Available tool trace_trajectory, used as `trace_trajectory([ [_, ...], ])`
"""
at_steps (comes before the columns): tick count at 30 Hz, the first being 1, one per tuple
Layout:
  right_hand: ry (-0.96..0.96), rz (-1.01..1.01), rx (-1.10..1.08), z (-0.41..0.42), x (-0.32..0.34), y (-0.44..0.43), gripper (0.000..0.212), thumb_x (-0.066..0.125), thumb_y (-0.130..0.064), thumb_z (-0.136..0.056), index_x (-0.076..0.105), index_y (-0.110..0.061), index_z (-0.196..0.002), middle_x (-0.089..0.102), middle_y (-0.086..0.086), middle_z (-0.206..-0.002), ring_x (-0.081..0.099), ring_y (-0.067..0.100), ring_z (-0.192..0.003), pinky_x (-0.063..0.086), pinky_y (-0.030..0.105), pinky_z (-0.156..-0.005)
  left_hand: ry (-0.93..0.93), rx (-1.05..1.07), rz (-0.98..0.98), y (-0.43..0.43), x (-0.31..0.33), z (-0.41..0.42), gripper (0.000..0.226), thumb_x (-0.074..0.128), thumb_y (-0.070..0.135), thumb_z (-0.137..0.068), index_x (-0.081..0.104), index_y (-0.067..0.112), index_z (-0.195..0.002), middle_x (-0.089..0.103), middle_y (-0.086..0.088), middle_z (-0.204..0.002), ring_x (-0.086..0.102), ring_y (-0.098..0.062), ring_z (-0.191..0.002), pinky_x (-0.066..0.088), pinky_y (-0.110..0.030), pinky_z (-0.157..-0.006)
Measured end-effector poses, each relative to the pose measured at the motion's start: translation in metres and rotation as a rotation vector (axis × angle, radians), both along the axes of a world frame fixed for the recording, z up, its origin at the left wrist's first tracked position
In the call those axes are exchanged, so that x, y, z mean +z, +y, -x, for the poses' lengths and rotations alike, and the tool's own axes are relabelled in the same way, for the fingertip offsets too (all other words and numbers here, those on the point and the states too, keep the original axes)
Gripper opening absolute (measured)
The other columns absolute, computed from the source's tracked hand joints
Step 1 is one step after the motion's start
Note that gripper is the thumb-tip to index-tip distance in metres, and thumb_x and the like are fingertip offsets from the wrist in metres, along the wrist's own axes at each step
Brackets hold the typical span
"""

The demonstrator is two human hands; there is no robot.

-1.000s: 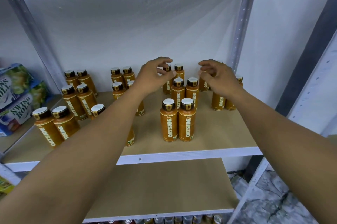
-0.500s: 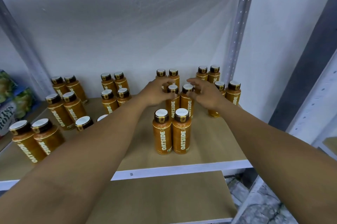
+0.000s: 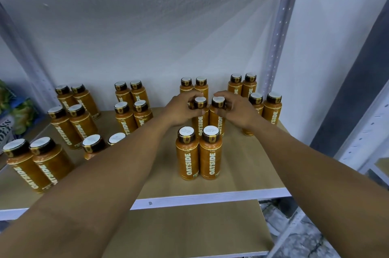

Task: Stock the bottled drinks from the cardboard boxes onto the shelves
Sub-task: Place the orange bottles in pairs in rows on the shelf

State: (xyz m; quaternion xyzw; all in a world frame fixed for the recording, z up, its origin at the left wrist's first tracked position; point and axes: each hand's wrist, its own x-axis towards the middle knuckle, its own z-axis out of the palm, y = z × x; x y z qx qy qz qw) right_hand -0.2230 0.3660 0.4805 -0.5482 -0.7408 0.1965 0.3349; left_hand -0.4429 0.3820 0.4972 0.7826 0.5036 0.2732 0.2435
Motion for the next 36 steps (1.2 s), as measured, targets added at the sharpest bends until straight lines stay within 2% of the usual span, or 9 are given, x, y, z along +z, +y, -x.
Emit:
trace_trajectory([
  [6, 0.029, -0.004, 0.013, -0.001, -0.002, -0.001, 0.052, 0.072, -0.023, -0.094, 0.052, -0.028, -0.142, 0.057, -0.002, -0.145, 0.053, 0.022, -0.133, 0.043, 0.029, -0.103, -0.007, -0.002, 0.000, 0.001, -0.003, 0.001, 0.058, 0.076, 0.027, -0.092, 0.049, 0.031, -0.144, 0.052, 0.001, -0.151, 0.050, -0.026, -0.138, 0.047, -0.041, -0.104],
  [10, 0.077, 0.033, -0.002, -0.002, -0.004, 0.000, 0.057, 0.074, -0.025, -0.093, 0.049, -0.030, -0.144, 0.055, -0.001, -0.147, 0.053, 0.025, -0.134, 0.045, 0.035, -0.106, -0.032, 0.014, 0.012, 0.001, -0.006, 0.002, 0.060, 0.076, 0.027, -0.093, 0.049, 0.032, -0.146, 0.052, 0.001, -0.152, 0.051, -0.026, -0.138, 0.048, -0.041, -0.105],
  [24, 0.112, 0.058, 0.026, 0.012, 0.000, -0.006, 0.056, 0.074, -0.020, -0.093, 0.050, -0.027, -0.144, 0.057, 0.001, -0.146, 0.052, 0.023, -0.134, 0.041, 0.027, -0.098, -0.020, 0.026, -0.001, -0.004, -0.005, 0.012, 0.058, 0.075, 0.024, -0.093, 0.052, 0.028, -0.146, 0.054, 0.000, -0.150, 0.053, -0.025, -0.136, 0.049, -0.043, -0.107],
  [34, 0.096, 0.060, 0.033, 0.024, -0.002, -0.002, 0.059, 0.077, -0.029, -0.090, 0.050, -0.034, -0.142, 0.060, -0.001, -0.143, 0.056, 0.024, -0.131, 0.049, 0.045, -0.107, -0.015, 0.055, 0.005, -0.010, -0.001, 0.025, 0.055, 0.077, 0.022, -0.091, 0.054, 0.027, -0.141, 0.057, 0.000, -0.145, 0.053, -0.025, -0.134, 0.048, -0.045, -0.107],
  [36, 0.083, 0.057, 0.031, 0.027, -0.002, -0.002, 0.059, 0.077, -0.029, -0.090, 0.050, -0.033, -0.143, 0.059, 0.000, -0.144, 0.056, 0.025, -0.131, 0.048, 0.045, -0.107, -0.016, 0.056, 0.009, -0.012, 0.000, 0.028, 0.054, 0.077, 0.022, -0.091, 0.055, 0.028, -0.140, 0.057, 0.000, -0.145, 0.054, -0.025, -0.133, 0.048, -0.044, -0.106],
])
